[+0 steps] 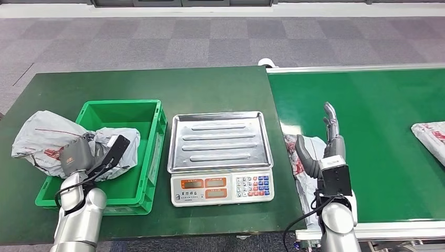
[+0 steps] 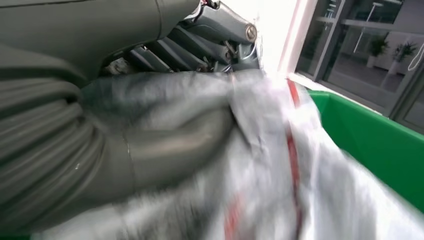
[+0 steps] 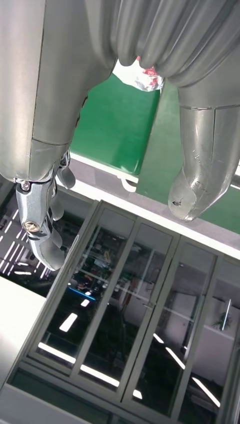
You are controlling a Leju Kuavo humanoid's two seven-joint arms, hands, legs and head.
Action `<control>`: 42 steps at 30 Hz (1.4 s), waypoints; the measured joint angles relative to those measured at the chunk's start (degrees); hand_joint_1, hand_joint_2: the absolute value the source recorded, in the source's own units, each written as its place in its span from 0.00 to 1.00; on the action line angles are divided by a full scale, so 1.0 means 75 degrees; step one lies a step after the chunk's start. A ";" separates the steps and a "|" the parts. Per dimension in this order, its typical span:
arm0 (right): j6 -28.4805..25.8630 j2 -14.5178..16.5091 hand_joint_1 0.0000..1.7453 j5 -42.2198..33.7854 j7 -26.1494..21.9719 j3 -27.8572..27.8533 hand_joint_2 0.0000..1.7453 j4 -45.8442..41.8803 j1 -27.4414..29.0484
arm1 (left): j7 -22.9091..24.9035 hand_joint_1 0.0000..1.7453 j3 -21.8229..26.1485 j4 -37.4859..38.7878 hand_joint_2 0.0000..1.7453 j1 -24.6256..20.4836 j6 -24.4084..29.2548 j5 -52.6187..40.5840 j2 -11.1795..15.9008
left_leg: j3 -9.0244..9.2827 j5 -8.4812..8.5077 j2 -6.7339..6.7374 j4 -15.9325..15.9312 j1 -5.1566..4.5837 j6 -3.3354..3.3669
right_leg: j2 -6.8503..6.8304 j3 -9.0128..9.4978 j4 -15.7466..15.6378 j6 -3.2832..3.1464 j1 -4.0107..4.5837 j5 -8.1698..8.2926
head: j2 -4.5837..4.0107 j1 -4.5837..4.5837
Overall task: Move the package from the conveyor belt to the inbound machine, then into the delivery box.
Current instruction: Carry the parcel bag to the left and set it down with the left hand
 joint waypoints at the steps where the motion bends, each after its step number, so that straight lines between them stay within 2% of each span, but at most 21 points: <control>1: -0.0001 0.0006 0.00 0.0006 0.0000 -0.0004 1.00 -0.0009 0.0015 | -0.0012 0.00 -0.0017 -0.0008 1.00 0.0023 0.0158 0.0071 0.0007 | 0.0004 -0.0001 0.0000 0.0000 0.0000 0.0001 | 0.0000 0.0003 0.0000 0.0000 0.0000 -0.0001 | 0.0000 0.0000; 5: -0.0009 0.0042 0.00 0.0029 0.0000 -0.0008 1.00 -0.0032 0.0042 | -0.0530 0.00 -0.0129 -0.0200 1.00 0.0151 0.0987 0.0787 0.0007 | 0.0009 -0.0002 0.0002 0.0000 0.0000 0.0001 | 0.0001 0.0004 0.0000 0.0000 0.0000 -0.0002 | 0.0000 -0.0001; 10: -0.0029 0.0061 0.00 -0.0020 -0.0042 -0.0008 1.00 -0.0031 0.0040 | -0.2065 0.00 -0.0406 -0.0925 1.00 0.0608 0.2058 0.2409 -0.0145 | -0.0014 0.0001 0.0004 0.0003 0.0002 0.0000 | 0.0004 -0.0022 0.0000 0.0001 0.0003 0.0002 | 0.0000 0.0000; 15: -0.0127 0.0064 0.00 -0.0122 -0.0150 -0.0006 1.00 0.0030 0.0013 | -0.4086 0.00 -0.0673 -0.1837 1.00 0.1029 0.2117 0.4375 -0.0449 | -0.0059 0.0003 0.0007 0.0011 0.0003 -0.0003 | 0.0017 -0.0068 -0.0001 0.0007 0.0003 0.0013 | 0.0000 0.0000; 17: -0.0172 0.0064 0.00 -0.0172 -0.0179 -0.0005 1.00 0.0085 -0.0008 | -0.4524 0.00 -0.0963 -0.2173 1.00 0.1148 0.2022 0.5233 -0.0498 | -0.0071 0.0001 0.0007 0.0012 0.0003 -0.0003 | 0.0019 -0.0079 -0.0002 0.0007 0.0003 0.0013 | 0.0000 -0.0001; 21: -0.0190 0.0063 0.00 -0.0214 -0.0195 0.0001 1.00 0.0173 -0.0054 | -0.4763 0.00 -0.1546 -0.2632 1.00 0.1307 0.1721 0.5966 -0.0525 | -0.0094 -0.0002 0.0006 0.0013 0.0003 -0.0002 | 0.0018 -0.0102 -0.0002 0.0007 0.0004 0.0013 | 0.0000 0.0001; 32: -0.0210 0.0061 0.00 -0.0341 -0.0299 0.0022 1.00 0.0465 -0.0239 | -0.5508 0.00 -0.3258 -0.3421 1.00 0.1642 -0.0999 0.8523 -0.0541 | -0.0107 -0.0006 0.0011 0.0013 0.0002 0.0002 | 0.0022 -0.0117 -0.0003 0.0007 0.0003 0.0012 | 0.0000 0.0000; 37: -0.0169 0.0059 0.00 -0.0344 -0.0303 0.0068 1.00 0.0588 -0.0304 | -0.5105 0.00 -0.3821 -0.3298 1.00 0.1632 -0.2056 0.9370 -0.0694 | -0.0107 -0.0007 0.0011 0.0013 0.0002 0.0002 | 0.0022 -0.0119 -0.0004 0.0007 0.0003 0.0012 | 0.0000 0.0000; 42: -0.0065 0.0060 0.00 -0.0421 -0.0301 0.0150 1.00 0.0716 -0.0333 | -0.4490 0.00 -0.4195 -0.2363 1.00 0.1525 -0.2368 0.9522 -0.0922 | -0.0108 -0.0009 0.0015 0.0013 0.0002 0.0002 | 0.0029 -0.0122 -0.0004 0.0008 0.0004 0.0012 | 0.0000 0.0000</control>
